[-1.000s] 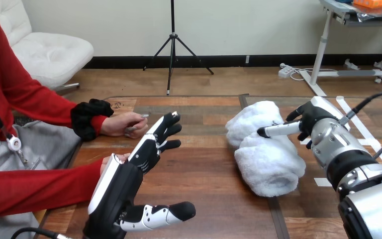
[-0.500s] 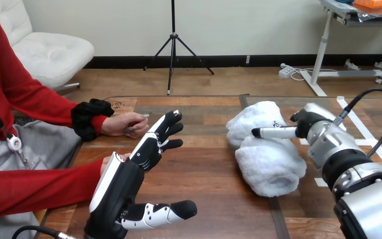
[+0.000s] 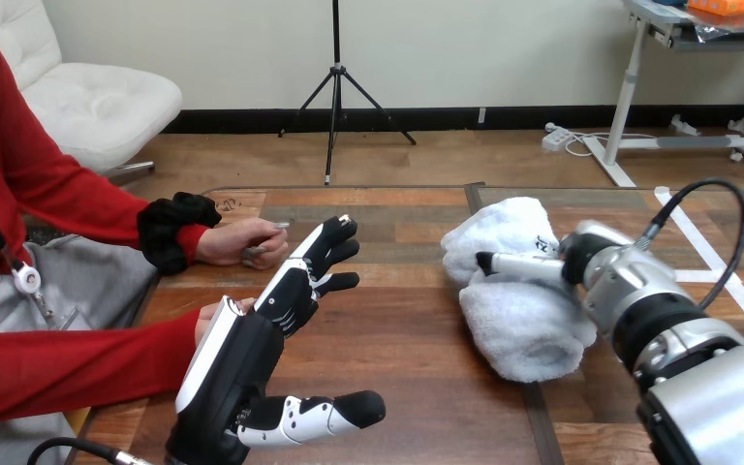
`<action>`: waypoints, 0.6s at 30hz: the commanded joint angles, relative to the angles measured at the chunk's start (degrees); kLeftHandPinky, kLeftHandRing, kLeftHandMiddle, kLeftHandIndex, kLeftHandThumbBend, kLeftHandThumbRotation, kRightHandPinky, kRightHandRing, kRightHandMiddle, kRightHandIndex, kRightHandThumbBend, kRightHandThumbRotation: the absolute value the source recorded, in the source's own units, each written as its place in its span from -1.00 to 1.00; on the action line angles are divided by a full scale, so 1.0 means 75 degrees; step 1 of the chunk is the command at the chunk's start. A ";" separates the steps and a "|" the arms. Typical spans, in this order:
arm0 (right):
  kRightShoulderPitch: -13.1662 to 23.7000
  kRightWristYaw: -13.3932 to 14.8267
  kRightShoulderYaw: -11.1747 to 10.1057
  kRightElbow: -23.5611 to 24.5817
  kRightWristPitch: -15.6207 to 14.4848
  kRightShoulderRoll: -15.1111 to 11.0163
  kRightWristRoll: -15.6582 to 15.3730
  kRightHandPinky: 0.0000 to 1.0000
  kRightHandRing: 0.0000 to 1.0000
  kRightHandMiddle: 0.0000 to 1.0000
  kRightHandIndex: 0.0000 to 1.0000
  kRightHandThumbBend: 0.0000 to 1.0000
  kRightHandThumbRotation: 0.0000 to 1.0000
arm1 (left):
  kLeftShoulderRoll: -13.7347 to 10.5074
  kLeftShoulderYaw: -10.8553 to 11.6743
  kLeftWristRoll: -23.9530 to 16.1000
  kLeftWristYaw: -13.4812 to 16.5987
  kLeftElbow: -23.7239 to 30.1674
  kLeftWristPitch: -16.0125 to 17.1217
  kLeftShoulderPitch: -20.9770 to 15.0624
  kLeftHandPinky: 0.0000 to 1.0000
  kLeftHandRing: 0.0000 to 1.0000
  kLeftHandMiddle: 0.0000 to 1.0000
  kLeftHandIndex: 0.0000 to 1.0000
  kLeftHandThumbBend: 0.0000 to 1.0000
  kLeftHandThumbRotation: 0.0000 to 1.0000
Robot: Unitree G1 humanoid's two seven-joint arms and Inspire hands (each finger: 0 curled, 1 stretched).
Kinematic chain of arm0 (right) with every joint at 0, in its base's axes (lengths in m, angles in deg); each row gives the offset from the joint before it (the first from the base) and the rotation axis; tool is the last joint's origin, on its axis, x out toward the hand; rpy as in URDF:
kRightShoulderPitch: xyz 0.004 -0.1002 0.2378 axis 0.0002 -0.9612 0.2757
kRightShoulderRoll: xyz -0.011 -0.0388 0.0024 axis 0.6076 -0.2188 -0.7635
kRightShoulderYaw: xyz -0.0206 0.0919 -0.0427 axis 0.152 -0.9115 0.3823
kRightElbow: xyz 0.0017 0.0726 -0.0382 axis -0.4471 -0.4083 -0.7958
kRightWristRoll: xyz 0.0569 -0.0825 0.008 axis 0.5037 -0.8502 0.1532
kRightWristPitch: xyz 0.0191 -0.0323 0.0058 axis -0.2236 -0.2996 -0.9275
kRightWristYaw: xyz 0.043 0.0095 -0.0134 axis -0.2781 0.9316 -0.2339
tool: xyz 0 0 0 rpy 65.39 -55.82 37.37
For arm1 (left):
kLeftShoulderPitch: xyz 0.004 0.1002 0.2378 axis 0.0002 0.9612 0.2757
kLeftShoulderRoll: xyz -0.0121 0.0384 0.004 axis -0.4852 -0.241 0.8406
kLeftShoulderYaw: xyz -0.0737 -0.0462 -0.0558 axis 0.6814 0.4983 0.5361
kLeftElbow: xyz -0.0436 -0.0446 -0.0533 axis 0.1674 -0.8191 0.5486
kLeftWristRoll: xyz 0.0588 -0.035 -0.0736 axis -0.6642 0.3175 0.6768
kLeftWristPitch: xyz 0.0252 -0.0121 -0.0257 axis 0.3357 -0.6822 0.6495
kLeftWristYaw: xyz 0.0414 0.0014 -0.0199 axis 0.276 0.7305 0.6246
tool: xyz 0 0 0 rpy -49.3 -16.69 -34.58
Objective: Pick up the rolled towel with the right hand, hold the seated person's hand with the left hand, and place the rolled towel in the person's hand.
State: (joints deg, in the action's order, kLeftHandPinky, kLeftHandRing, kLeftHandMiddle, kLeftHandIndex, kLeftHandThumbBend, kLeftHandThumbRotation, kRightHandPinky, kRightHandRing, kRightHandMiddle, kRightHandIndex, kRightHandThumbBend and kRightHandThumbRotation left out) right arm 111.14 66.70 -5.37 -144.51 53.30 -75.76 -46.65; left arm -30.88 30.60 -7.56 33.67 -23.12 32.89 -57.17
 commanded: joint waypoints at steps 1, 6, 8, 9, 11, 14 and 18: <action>0.0847 -0.0201 0.0266 0.0110 0.0105 0.0210 -0.0233 0.68 1.00 1.00 1.00 1.00 0.89 | -0.0045 -0.0047 0.0233 -0.0082 0.0242 -0.0041 -0.0458 0.65 0.84 0.88 0.87 1.00 0.01; 0.0883 -0.0168 -0.0101 0.0151 0.0027 0.0329 0.0102 0.69 1.00 1.00 1.00 1.00 0.94 | -0.0088 -0.0013 0.0270 -0.0129 0.0328 -0.0142 -0.0408 0.66 0.85 0.89 0.87 1.00 0.02; 0.0906 -0.0126 -0.0337 0.0169 -0.0064 0.0375 0.0319 0.84 1.00 1.00 1.00 0.98 0.91 | -0.0104 0.0010 0.0260 -0.0132 0.0367 -0.0179 -0.0385 0.66 0.85 0.90 0.88 1.00 0.03; 0.0916 -0.0118 -0.0460 0.0170 -0.0132 0.0405 0.0442 0.84 1.00 1.00 1.00 0.98 0.91 | -0.0122 0.0030 0.0237 -0.0126 0.0389 -0.0181 -0.0367 0.66 0.85 0.90 0.88 1.00 0.03; 0.0930 -0.0115 -0.0547 0.0165 -0.0199 0.0432 0.0560 0.92 1.00 1.00 1.00 0.97 0.89 | -0.0143 0.0052 0.0216 -0.0123 0.0419 -0.0189 -0.0351 0.65 0.84 0.90 0.88 1.00 0.05; 0.0910 0.0193 -0.0781 0.0178 -0.0291 0.0503 0.0813 0.96 1.00 1.00 1.00 0.98 0.84 | -0.0193 0.0057 0.0259 -0.0157 0.0472 -0.0210 -0.0320 0.64 0.84 0.90 0.88 1.00 0.06; 0.0877 0.0637 -0.0970 0.0193 -0.0442 0.0621 0.1034 0.98 1.00 1.00 1.00 0.99 0.75 | -0.0253 0.0041 0.0438 -0.0264 0.0508 -0.0211 -0.0282 0.64 0.84 0.90 0.89 1.00 0.06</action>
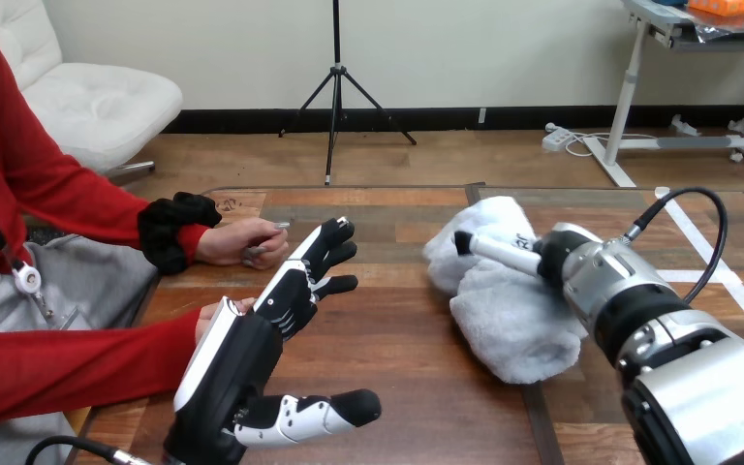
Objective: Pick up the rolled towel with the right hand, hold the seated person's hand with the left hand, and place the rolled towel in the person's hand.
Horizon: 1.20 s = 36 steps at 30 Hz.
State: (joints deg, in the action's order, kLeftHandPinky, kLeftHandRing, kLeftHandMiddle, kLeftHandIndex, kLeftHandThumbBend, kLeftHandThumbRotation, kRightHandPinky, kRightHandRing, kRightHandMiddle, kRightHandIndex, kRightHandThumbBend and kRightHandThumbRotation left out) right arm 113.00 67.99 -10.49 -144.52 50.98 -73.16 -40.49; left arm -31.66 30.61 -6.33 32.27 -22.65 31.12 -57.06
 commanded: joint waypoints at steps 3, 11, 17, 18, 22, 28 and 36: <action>0.0607 0.0680 -0.0353 0.0192 -0.0217 0.0355 0.0290 0.99 1.00 1.00 1.00 1.00 0.73 | -0.0196 0.0050 0.0382 -0.0155 0.0468 0.0029 -0.0274 0.65 0.84 0.90 0.89 1.00 0.04; 0.0520 0.1512 -0.0866 0.0200 -0.0339 0.0624 0.0731 1.00 1.00 1.00 1.00 1.00 0.59 | -0.0356 0.0117 0.0534 -0.0294 0.0572 -0.0027 -0.0188 0.66 0.84 0.89 0.88 1.00 0.03; 0.0491 0.1858 -0.1005 0.0190 -0.0340 0.0791 0.0860 1.00 1.00 1.00 1.00 1.00 0.52 | -0.0474 0.0120 0.0721 -0.0440 0.0636 -0.0077 -0.0122 0.67 0.84 0.89 0.87 1.00 0.03; 0.0463 0.1987 -0.1097 0.0197 -0.0286 0.0825 0.0942 1.00 1.00 1.00 1.00 1.00 0.51 | -0.0498 0.0117 0.0760 -0.0478 0.0653 -0.0094 -0.0108 0.67 0.84 0.89 0.87 1.00 0.03; 0.0380 0.2382 -0.1420 0.0227 -0.0076 0.0923 0.1234 1.00 1.00 1.00 1.00 1.00 0.37 | -0.0556 0.0123 0.0845 -0.0588 0.0720 -0.0146 -0.0062 0.68 0.84 0.89 0.87 1.00 0.03; 0.0289 0.2648 -0.1637 0.0218 0.0109 0.1035 0.1446 1.00 1.00 1.00 1.00 1.00 0.16 | -0.0611 0.0190 0.0756 -0.0601 0.0839 -0.0173 0.0027 0.67 0.84 0.88 0.86 1.00 0.03; 0.0220 0.3019 -0.2043 0.0183 0.0137 0.1150 0.1795 1.00 1.00 1.00 1.00 0.99 -0.16 | -0.0634 0.0228 0.0770 -0.0599 0.0994 -0.0220 0.0125 0.66 0.83 0.88 0.85 1.00 0.03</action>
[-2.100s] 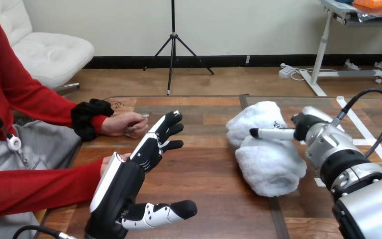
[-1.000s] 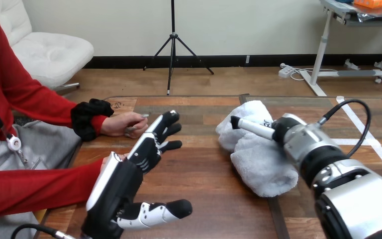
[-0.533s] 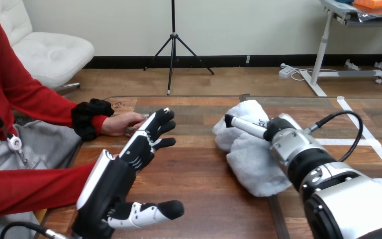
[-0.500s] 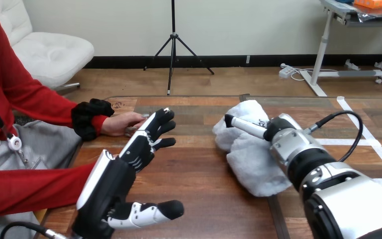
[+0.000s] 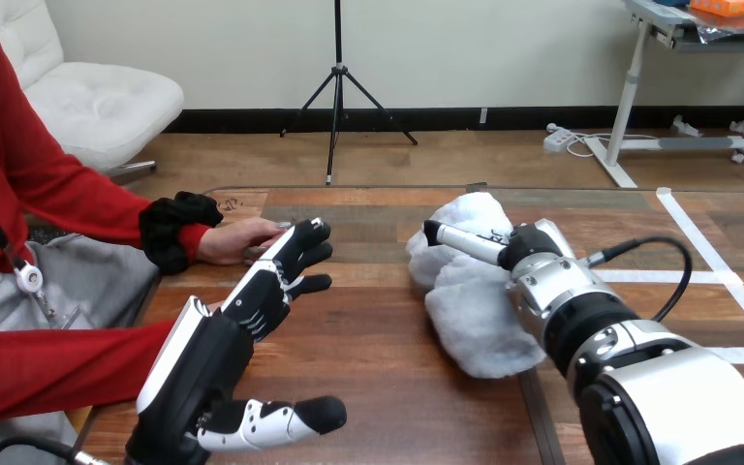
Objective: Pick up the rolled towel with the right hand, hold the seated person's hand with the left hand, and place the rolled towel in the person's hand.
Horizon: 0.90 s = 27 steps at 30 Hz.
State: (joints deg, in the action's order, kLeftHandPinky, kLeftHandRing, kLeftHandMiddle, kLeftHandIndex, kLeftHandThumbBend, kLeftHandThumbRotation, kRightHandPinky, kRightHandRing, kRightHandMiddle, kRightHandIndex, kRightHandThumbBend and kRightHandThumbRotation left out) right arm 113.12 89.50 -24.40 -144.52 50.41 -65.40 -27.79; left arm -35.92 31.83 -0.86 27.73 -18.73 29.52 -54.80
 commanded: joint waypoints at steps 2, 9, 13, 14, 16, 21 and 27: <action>0.0153 0.0077 -0.0080 0.0170 0.0304 0.0111 0.0003 0.94 0.98 1.00 1.00 0.94 -0.31 | -0.0062 0.0077 0.0042 0.0012 0.0493 -0.0007 -0.0162 0.66 0.82 0.87 0.85 1.00 0.03; 0.0015 -0.0440 0.0714 0.0074 0.0308 0.0096 -0.0806 0.78 0.93 0.97 1.00 0.84 -0.47 | -0.0022 0.0120 -0.0017 0.0060 0.0485 0.0083 -0.0153 0.65 0.82 0.87 0.85 1.00 0.04; -0.0094 -0.0427 0.0801 0.0072 0.0417 0.0082 -0.0974 0.61 0.84 0.89 0.98 0.87 -0.59 | 0.0003 0.0126 -0.0035 0.0084 0.0490 0.0075 -0.0140 0.64 0.81 0.87 0.85 1.00 0.05; -0.0112 -0.0410 0.0782 0.0075 0.0435 0.0084 -0.0974 0.58 0.82 0.87 0.97 0.88 -0.63 | 0.0003 0.0126 -0.0030 0.0085 0.0504 0.0067 -0.0127 0.64 0.81 0.87 0.85 1.00 0.05; -0.0170 -0.0236 0.0621 0.0094 0.0513 0.0095 -0.0861 0.49 0.75 0.82 0.91 0.90 -0.71 | 0.0011 0.0114 -0.0026 0.0094 0.0544 0.0019 -0.0093 0.64 0.81 0.87 0.85 1.00 0.05; -0.0276 0.0068 0.0431 0.0117 0.0701 0.0101 -0.0734 0.10 0.32 0.53 0.70 0.90 -0.91 | 0.0039 0.0111 -0.0078 0.0135 0.0580 -0.0004 -0.0069 0.64 0.81 0.87 0.85 1.00 0.04; -0.0368 0.0058 0.0709 0.0093 0.0867 0.0043 -0.1031 -0.19 -0.03 0.18 0.50 0.90 -0.98 | 0.0041 0.0112 -0.0155 0.0177 0.0575 0.0021 -0.0065 0.64 0.81 0.87 0.85 1.00 0.05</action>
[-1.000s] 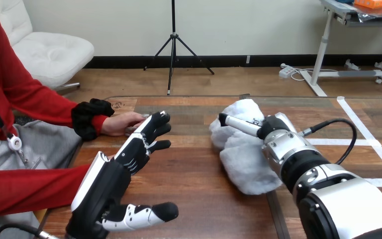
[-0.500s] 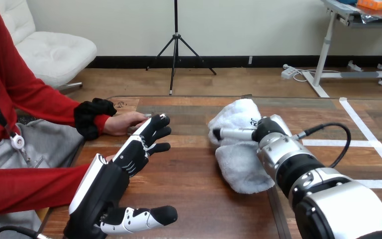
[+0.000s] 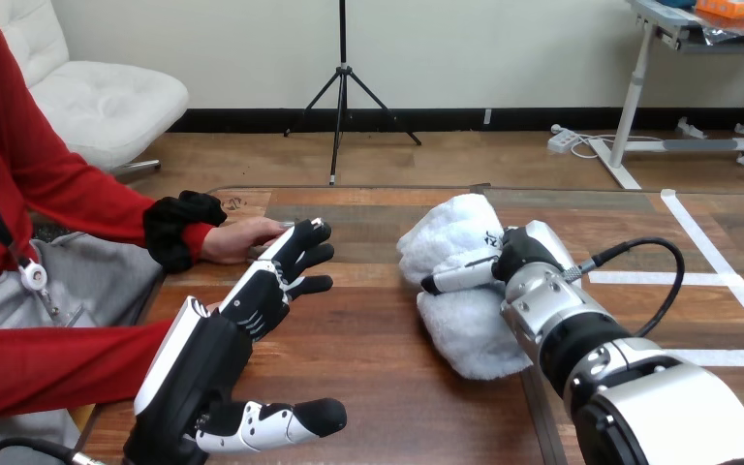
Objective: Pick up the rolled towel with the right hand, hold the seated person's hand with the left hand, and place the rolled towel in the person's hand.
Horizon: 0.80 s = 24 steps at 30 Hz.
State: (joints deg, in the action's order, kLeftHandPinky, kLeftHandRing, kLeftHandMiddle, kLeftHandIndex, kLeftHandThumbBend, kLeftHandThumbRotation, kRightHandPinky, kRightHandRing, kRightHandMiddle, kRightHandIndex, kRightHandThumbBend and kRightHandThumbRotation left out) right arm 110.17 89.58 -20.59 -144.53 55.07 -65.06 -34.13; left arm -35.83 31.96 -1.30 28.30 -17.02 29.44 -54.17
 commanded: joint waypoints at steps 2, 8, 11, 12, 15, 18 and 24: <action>0.0024 0.0016 0.0230 0.0087 0.0248 -0.0018 -0.0234 -0.28 -0.13 0.07 0.40 0.90 -0.99 | 0.0019 0.0089 -0.0101 0.0101 0.0344 0.0037 -0.0152 0.64 0.82 0.87 0.85 1.00 0.06; -0.0009 -0.0085 0.0343 0.0080 0.0388 -0.0103 -0.0363 -0.33 -0.19 -0.02 0.21 0.89 -1.00 | 0.0009 0.0080 -0.0145 0.0120 0.0339 0.0052 -0.0180 0.64 0.82 0.87 0.85 1.00 0.06; -0.0030 -0.0098 0.0311 0.0086 0.0484 -0.0136 -0.0343 -0.32 -0.19 -0.03 0.13 0.87 -1.00 | 0.0004 0.0084 -0.0168 0.0131 0.0340 0.0066 -0.0190 0.64 0.82 0.87 0.85 1.00 0.06; -0.0036 -0.0133 0.0328 0.0087 0.0535 -0.0158 -0.0368 -0.32 -0.19 -0.03 0.12 0.87 -1.00 | 0.0000 0.0080 -0.0169 0.0126 0.0345 0.0066 -0.0198 0.64 0.82 0.87 0.85 1.00 0.06; -0.0045 -0.0199 0.0380 0.0085 0.0629 -0.0202 -0.0446 -0.37 -0.24 -0.07 0.11 0.85 -1.00 | -0.0004 0.0073 -0.0170 0.0121 0.0356 0.0058 -0.0207 0.64 0.82 0.87 0.85 1.00 0.06; -0.0048 -0.0208 0.0392 0.0094 0.0723 -0.0245 -0.0479 -0.43 -0.30 -0.13 0.10 0.83 -1.00 | 0.0007 0.0068 -0.0168 0.0128 0.0371 0.0025 -0.0206 0.63 0.82 0.87 0.85 1.00 0.07; -0.0157 0.0147 -0.0125 0.0201 0.1323 -0.0297 0.0002 -0.46 -0.32 -0.15 0.09 0.82 -1.00 | 0.0012 0.0021 -0.0078 0.0076 0.0373 -0.0031 -0.0197 0.64 0.82 0.87 0.84 1.00 0.05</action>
State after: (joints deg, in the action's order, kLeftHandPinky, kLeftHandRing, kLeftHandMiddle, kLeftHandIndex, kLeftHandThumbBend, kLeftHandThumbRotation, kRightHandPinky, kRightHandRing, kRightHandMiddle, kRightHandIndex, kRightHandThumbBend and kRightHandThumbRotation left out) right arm 108.63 88.58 -19.07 -144.53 60.45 -65.89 -36.28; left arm -35.83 31.91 -2.72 28.71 -16.52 29.40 -54.17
